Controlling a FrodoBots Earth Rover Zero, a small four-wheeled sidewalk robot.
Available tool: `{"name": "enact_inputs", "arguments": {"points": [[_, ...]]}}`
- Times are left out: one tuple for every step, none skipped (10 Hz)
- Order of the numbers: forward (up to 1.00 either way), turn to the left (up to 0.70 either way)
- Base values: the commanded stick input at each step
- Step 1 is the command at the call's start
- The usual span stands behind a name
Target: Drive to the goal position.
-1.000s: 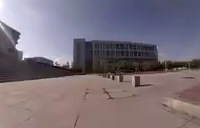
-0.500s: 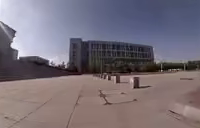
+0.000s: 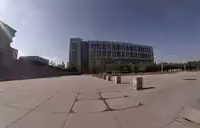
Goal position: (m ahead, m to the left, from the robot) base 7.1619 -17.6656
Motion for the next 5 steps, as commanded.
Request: {"name": "enact_inputs", "arguments": {"points": [[0.7,-0.35],[0.7,-0.35],[0.7,-0.35],[0.7,-0.35],[0.7,-0.35]]}}
